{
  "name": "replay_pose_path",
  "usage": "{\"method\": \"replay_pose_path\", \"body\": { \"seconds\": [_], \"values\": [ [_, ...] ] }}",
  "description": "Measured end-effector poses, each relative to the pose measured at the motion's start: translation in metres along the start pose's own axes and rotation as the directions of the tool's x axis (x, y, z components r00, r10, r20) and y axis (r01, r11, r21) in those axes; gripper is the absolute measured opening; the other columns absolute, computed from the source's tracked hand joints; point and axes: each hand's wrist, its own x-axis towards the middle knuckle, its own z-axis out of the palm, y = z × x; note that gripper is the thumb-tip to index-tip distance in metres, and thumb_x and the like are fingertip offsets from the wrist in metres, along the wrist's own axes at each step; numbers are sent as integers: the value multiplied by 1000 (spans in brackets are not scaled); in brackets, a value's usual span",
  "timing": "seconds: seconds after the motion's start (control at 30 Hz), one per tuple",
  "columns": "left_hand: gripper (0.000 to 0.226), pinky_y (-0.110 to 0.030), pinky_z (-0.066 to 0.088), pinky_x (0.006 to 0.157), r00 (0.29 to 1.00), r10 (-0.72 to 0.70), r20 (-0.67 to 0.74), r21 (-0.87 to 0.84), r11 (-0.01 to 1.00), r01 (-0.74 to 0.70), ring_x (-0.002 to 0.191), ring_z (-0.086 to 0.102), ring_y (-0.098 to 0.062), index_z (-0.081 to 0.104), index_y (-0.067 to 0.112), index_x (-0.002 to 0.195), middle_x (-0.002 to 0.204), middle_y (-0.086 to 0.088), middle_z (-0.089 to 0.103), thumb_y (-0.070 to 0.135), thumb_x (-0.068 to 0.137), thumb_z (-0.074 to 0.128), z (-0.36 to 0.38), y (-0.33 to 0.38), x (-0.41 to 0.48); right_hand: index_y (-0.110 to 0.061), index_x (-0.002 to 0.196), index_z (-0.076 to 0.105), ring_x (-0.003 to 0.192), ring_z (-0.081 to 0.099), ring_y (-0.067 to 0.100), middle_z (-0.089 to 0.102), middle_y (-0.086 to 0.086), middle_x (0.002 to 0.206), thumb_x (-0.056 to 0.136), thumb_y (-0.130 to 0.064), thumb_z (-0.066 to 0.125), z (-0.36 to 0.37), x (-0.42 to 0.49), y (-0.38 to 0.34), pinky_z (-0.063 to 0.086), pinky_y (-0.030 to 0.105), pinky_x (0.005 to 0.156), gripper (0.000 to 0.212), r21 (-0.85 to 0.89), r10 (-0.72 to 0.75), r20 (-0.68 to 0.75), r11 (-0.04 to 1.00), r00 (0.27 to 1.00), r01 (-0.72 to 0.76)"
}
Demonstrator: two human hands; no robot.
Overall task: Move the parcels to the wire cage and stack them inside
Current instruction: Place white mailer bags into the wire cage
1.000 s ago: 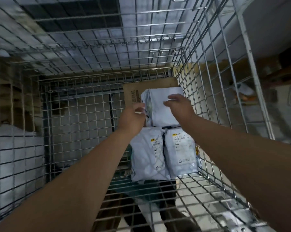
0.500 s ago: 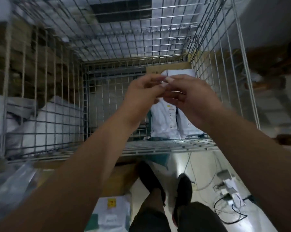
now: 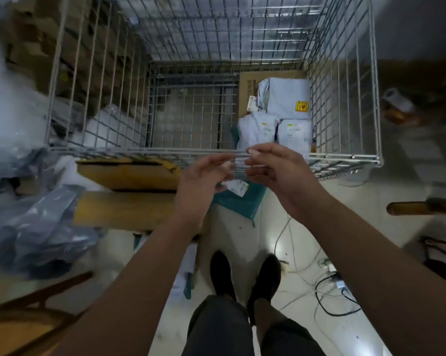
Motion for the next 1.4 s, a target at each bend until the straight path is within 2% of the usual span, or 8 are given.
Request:
{"method": "replay_pose_path", "body": {
  "seconds": [0.1,0.17,0.27,0.37,0.6,0.77,1.23,1.4],
  "values": [
    [16,-18,60,75,983,-166,-73,-29,986,165,96,75,-15,76,16,115,112,-5,77,15,102,66,-19,-68,-19,-8,105,71,77,67,21,71,12,90,98,-8,68,9,-16,55,58,33,77,7,-74,121,-55,990,991,-124],
    [16,-29,61,83,956,-273,-105,-20,962,273,97,73,-19,75,16,115,110,-8,75,15,102,66,-34,-117,-33,2,117,67,77,62,24,66,19,95,100,-4,66,16,-27,96,54,36,78,18,-124,226,-72,965,971,-233],
    [14,-20,54,67,908,-380,-175,-20,924,383,73,69,-10,75,13,111,98,-6,74,10,101,67,-61,-182,-58,6,121,64,71,57,24,61,20,98,99,0,65,32,-46,154,48,32,67,23,-199,380,-87,899,921,-390],
    [19,-25,53,69,868,-456,-194,-59,889,454,69,68,-13,76,20,94,96,-10,74,5,99,65,-93,-227,-80,2,118,68,81,61,28,65,16,98,96,-5,70,51,-58,203,51,32,71,23,-306,446,-130,832,886,-464],
    [21,-25,55,72,848,-491,-199,-122,871,476,75,69,-15,76,21,99,89,-5,75,5,98,63,-176,-269,-91,-11,104,70,82,61,28,68,15,95,97,-9,69,114,-55,262,53,33,71,8,-295,451,-141,831,881,-472],
    [19,-14,51,56,842,-498,-208,-153,867,475,74,66,-15,73,20,96,88,-3,70,4,99,63,-222,-290,-88,-13,101,69,81,62,27,69,15,94,99,-9,66,143,-47,289,53,31,69,6,-294,458,-159,824,875,-485],
    [21,-26,51,74,773,-529,-350,-102,842,530,88,64,-18,66,10,123,113,-11,67,11,102,62,-295,-363,-91,-14,97,71,83,66,26,71,14,94,96,-9,66,137,-30,375,56,31,67,7,-374,509,-187,754,840,-540],
    [22,-11,49,50,752,-560,-347,-170,827,537,75,60,-14,64,4,124,104,-12,66,5,102,61,-302,-384,-82,-12,102,71,81,65,26,71,14,94,94,-8,69,130,-19,397,57,40,80,9,-352,495,-214,765,842,-540]
  ]
}}
